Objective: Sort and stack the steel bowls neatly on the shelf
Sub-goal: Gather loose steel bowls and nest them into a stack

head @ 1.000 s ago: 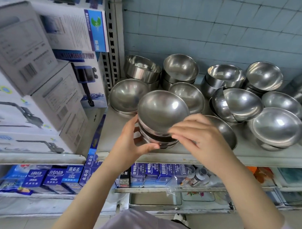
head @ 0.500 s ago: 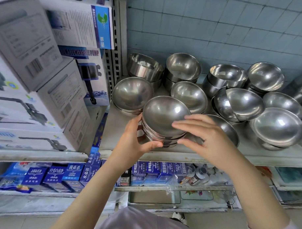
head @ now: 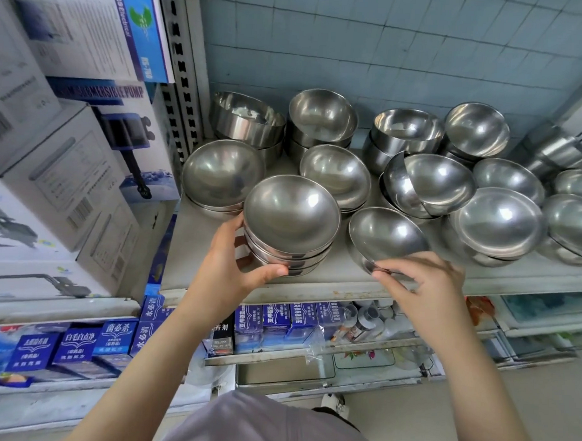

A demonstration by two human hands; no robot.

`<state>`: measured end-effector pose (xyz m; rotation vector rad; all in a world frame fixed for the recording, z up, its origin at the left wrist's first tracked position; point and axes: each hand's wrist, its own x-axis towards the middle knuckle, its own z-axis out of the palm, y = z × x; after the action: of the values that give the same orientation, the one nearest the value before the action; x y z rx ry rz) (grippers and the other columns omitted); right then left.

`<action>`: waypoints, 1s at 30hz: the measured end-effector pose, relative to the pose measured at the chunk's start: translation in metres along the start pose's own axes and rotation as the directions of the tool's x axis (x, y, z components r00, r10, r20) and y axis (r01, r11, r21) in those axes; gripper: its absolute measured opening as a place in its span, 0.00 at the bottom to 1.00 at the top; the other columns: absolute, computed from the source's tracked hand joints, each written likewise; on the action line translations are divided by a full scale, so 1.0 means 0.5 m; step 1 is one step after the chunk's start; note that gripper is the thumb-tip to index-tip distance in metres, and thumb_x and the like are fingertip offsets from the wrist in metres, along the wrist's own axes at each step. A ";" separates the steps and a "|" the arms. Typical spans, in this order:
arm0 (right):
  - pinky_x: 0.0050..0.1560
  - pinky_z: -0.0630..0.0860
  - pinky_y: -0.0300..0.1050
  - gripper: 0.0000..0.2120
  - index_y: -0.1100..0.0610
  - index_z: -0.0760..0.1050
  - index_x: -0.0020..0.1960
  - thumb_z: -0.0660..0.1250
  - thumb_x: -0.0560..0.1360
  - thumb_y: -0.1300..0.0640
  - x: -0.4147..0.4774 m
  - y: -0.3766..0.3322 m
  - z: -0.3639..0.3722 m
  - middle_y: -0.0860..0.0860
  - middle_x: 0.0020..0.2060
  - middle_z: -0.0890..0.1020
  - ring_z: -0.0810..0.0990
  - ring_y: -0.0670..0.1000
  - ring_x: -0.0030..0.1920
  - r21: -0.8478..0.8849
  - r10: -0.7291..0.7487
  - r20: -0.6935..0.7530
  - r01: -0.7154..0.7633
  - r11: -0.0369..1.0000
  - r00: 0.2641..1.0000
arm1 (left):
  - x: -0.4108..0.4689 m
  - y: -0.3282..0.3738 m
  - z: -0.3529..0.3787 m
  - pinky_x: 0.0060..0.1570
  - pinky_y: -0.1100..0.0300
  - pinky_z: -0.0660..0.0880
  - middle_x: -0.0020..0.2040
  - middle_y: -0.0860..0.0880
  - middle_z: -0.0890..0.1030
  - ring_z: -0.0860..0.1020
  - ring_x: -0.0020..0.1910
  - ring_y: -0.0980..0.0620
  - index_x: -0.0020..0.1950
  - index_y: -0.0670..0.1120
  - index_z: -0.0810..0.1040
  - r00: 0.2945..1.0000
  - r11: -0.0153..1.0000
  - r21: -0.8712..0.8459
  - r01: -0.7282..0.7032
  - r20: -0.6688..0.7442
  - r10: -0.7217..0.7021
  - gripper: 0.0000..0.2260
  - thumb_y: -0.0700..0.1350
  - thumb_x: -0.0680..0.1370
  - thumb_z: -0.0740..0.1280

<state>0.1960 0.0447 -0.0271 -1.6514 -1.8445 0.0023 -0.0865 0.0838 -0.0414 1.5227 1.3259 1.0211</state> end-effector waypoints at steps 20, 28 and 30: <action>0.57 0.73 0.35 0.08 0.54 0.86 0.49 0.71 0.74 0.54 0.124 -0.167 0.007 0.41 0.44 0.83 0.77 0.47 0.52 0.312 -0.461 0.035 0.429 0.848 0.886 | -0.004 -0.002 0.001 0.65 0.57 0.70 0.69 0.51 0.71 0.71 0.65 0.58 0.71 0.50 0.64 0.999 0.995 0.102 -0.020 -0.038 0.024 0.45 0.66 0.59 0.74; 0.61 0.72 0.37 0.09 0.53 0.86 0.49 0.69 0.74 0.52 0.122 -0.141 0.012 0.43 0.45 0.86 0.77 0.49 0.57 0.346 -0.451 0.113 0.390 0.853 0.885 | -0.003 -0.004 0.004 0.64 0.64 0.70 0.70 0.52 0.69 0.69 0.63 0.62 0.73 0.50 0.62 0.999 0.996 0.087 -0.023 -0.046 0.027 0.46 0.63 0.60 0.75; 0.61 0.73 0.39 0.09 0.54 0.86 0.49 0.69 0.74 0.52 0.121 -0.138 0.014 0.43 0.45 0.86 0.78 0.49 0.57 0.340 -0.450 0.106 0.393 0.854 0.887 | -0.004 -0.001 0.004 0.55 0.79 0.65 0.71 0.52 0.68 0.68 0.60 0.66 0.74 0.50 0.61 0.998 0.994 0.107 -0.024 -0.049 0.030 0.46 0.62 0.60 0.75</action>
<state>0.1323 0.0873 0.0236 -1.0329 -2.1864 0.2501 -0.0849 0.0819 -0.0424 1.6072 1.4187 1.0262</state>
